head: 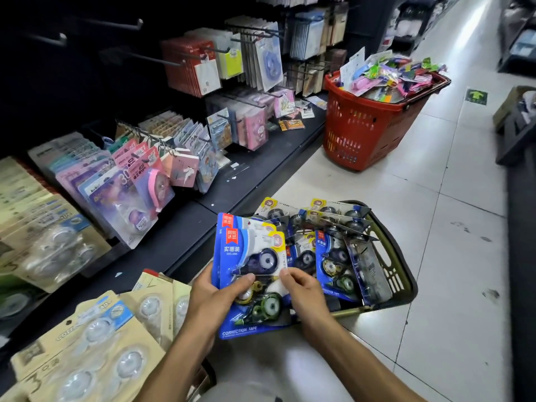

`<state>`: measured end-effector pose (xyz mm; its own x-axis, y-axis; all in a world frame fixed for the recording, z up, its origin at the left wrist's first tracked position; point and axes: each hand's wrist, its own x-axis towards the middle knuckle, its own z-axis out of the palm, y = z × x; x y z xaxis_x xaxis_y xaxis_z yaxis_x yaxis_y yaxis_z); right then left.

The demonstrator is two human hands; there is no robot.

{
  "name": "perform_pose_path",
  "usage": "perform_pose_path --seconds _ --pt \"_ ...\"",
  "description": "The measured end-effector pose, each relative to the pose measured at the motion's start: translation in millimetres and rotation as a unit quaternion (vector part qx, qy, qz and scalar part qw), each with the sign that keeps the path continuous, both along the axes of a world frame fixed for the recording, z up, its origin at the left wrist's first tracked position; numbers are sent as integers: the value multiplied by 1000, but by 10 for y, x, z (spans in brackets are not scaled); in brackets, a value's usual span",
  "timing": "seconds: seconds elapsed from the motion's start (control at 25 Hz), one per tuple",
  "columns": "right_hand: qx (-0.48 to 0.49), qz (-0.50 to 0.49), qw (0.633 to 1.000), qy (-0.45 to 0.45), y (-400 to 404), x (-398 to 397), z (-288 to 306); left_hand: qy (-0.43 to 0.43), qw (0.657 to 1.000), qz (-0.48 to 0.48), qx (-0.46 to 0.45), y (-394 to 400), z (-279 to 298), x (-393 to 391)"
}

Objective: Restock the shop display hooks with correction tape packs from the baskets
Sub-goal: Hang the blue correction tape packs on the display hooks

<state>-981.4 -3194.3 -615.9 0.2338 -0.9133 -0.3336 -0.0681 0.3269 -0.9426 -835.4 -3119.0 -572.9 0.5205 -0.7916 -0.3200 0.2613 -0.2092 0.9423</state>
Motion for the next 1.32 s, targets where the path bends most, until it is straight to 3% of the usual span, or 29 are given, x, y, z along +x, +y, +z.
perform_pose_path --seconds 0.04,0.12,0.2,0.28,0.4,0.48,0.56,0.64,0.72,0.8,0.96,1.0,1.08,1.12,1.16,1.24,1.32 --pt "-13 8 1000 19 -54 -70 -56 -2 1000 23 3 -1 -33 51" --pt "-84 -10 982 169 -228 -297 -211 11 997 75 10 -4 -74 144" --pt "-144 41 927 343 -394 -566 -386 13 992 123 12 -8 -122 212" --pt "-145 150 854 476 -508 -757 -544 10 988 156 23 -8 -171 252" --pt "-202 190 750 601 -578 -882 -666 14 986 158 41 17 -212 279" --pt "-295 140 724 607 -554 -845 -574 20 987 150 54 37 -241 279" --pt "-392 65 729 557 -488 -740 -410 30 988 143 55 16 -258 263" --pt "-512 9 704 492 -361 -596 -215 36 988 143 52 -33 -256 202" --pt "-615 33 658 433 -119 -381 -54 41 988 137 49 -78 -208 115" --pt "-661 89 626 405 183 -142 -19 70 988 131 34 -95 -132 55" --pt "-644 208 660 327 488 110 52 135 983 117 31 30 -79 157" --pt "-616 238 691 294 464 114 105 144 981 127 36 85 -87 223" --pt "-463 230 830 212 341 89 168 163 976 136 44 189 -116 357" --pt "-338 200 903 172 277 94 222 171 976 124 44 223 -112 397" --pt "-212 181 951 134 237 122 246 174 978 106 41 237 -91 406" --pt "-56 208 975 54 246 238 220 154 985 75 25 237 -36 352" --pt "-1 224 974 31 241 294 121 110 990 84 21 220 26 317"
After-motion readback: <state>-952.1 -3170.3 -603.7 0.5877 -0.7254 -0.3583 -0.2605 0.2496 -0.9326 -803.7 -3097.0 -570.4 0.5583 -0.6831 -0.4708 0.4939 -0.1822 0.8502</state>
